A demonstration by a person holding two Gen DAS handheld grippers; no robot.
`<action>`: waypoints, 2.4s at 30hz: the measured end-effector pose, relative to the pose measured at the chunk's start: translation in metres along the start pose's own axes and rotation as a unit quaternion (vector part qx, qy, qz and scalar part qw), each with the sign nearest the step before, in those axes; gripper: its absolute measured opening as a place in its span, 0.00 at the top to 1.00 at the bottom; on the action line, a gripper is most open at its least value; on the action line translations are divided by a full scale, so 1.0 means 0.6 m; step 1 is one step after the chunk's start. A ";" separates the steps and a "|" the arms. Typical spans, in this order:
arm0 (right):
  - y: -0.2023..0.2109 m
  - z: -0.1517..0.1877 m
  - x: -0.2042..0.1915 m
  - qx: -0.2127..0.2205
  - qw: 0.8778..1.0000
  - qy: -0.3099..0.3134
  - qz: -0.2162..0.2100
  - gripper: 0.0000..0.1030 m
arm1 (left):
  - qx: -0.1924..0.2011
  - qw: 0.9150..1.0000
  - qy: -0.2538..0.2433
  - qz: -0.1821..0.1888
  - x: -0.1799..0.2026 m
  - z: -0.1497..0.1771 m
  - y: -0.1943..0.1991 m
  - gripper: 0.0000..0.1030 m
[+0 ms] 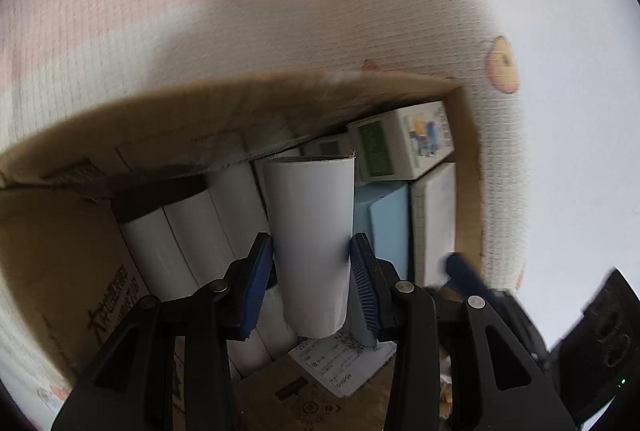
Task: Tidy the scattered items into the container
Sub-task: 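Carry both held tubes up and over the cardboard box, then lower both tubes into the box beside the rolls and open both grippers, then lift both open grippers out of the box toward the remaining tubes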
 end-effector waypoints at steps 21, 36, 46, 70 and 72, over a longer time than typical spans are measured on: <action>0.006 0.027 0.004 0.003 0.997 0.050 0.064 0.88 | -0.005 0.999 0.053 -0.007 -0.023 -0.012 -0.060 0.57; -0.011 0.043 -0.053 -0.020 0.994 0.095 0.049 0.88 | 0.103 0.992 -0.042 -0.054 0.003 0.022 0.065 0.93; -0.017 0.071 -0.080 -0.037 0.992 0.106 0.057 0.88 | 0.156 0.973 -0.126 -0.112 -0.033 0.082 0.159 0.93; 0.074 0.099 -0.203 -0.006 0.985 0.169 0.027 0.88 | 0.184 0.912 -0.188 -0.316 -0.082 0.216 0.273 0.54; 0.076 0.097 -0.214 -0.003 0.986 0.167 0.019 0.83 | 0.196 0.909 -0.183 -0.318 -0.084 0.218 0.293 0.51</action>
Point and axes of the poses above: each gripper's, at about its wrist camera, not at the fingertips, and y roughly against the way its jaws point, x to its right, z to its underside, the point moved 5 cm from there along -y, roughly the way its jaws point
